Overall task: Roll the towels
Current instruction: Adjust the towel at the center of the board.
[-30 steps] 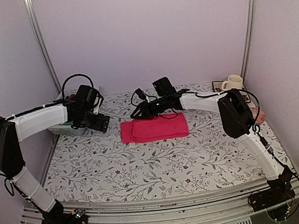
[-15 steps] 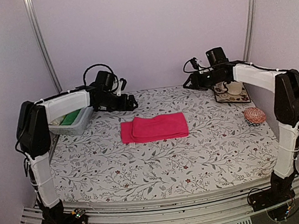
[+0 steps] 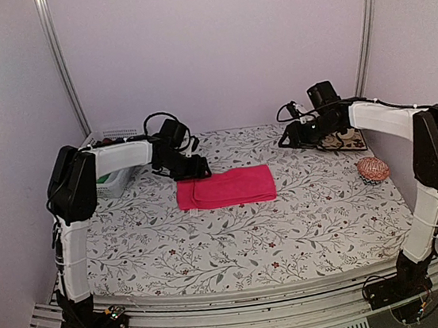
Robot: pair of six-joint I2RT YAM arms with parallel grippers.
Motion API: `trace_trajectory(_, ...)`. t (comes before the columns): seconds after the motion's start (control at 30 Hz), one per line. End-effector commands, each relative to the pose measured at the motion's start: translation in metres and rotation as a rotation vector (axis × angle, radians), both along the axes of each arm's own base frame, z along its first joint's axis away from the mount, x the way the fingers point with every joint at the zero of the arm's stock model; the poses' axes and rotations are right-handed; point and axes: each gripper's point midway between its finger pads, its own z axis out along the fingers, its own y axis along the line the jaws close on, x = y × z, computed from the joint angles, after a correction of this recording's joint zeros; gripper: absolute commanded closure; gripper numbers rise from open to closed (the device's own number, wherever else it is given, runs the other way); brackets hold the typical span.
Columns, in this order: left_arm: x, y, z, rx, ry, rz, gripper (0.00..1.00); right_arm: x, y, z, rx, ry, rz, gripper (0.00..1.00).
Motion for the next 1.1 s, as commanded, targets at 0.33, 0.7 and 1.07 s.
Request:
trace_trajectory(0.33,-0.003,0.007,-0.011,0.051,0.014,0.024,0.34,-0.006,0.005,0.014,0.039,-0.019,0.026,0.52)
trace_trajectory(0.7,-0.002,0.015,-0.025,0.097,0.03,0.034,0.42,-0.004,0.007,0.013,0.04,-0.014,0.036,0.52)
trace_trajectory(1.07,0.001,0.019,-0.036,0.095,0.05,0.037,0.57,-0.002,0.009,0.014,0.036,-0.016,0.046,0.52)
